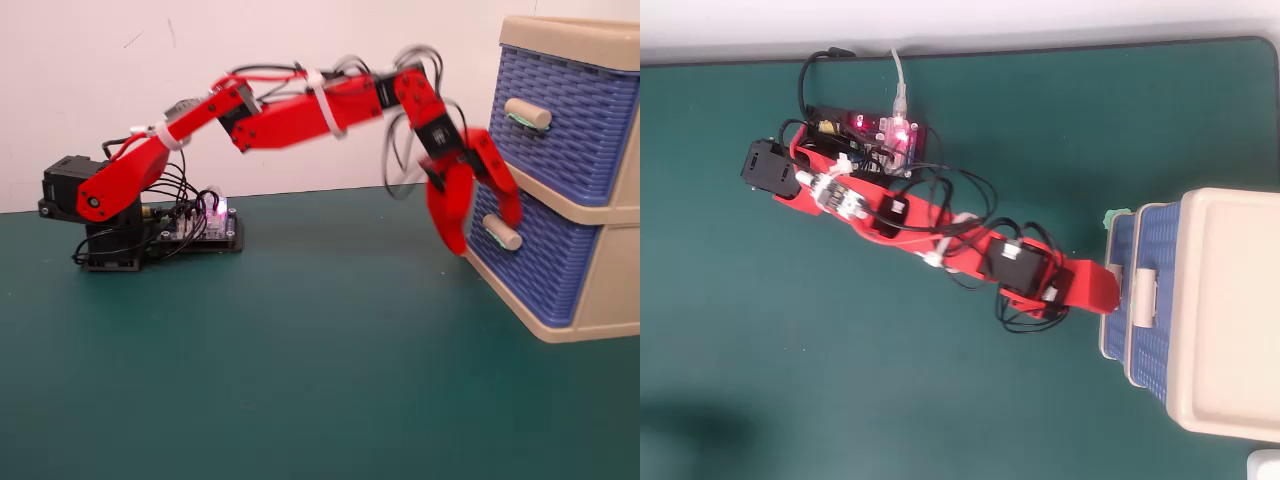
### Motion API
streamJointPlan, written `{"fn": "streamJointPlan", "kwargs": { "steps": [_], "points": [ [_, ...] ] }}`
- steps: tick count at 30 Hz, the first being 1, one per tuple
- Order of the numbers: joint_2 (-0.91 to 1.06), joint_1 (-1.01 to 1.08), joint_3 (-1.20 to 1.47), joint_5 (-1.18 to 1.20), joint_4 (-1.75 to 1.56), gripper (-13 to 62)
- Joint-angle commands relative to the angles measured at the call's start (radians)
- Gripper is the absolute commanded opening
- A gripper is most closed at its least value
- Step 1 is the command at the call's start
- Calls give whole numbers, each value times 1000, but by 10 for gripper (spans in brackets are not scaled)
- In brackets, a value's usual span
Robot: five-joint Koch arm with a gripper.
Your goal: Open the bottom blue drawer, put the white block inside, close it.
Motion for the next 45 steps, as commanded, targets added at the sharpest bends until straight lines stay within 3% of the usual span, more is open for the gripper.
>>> {"fn": "streamJointPlan", "kwargs": {
  "steps": [1, 5, 7, 13, 18, 21, 25, 29, 45],
  "points": [
    [255, 54, -51, 28, 279, 344],
    [523, 216, -11, -37, 546, 343],
    [623, 350, 143, -129, 561, 342],
    [989, 801, 973, -626, 491, 341],
    [1195, 1223, 1629, -1080, 213, 342],
    [1316, 1362, 1979, -1279, 31, 343],
    [1523, 1401, 2309, -1339, -15, 343],
    [1513, 1397, 2315, -1348, 221, 345],
    [1513, 1401, 2310, -1351, 190, 345]
  ]
}}
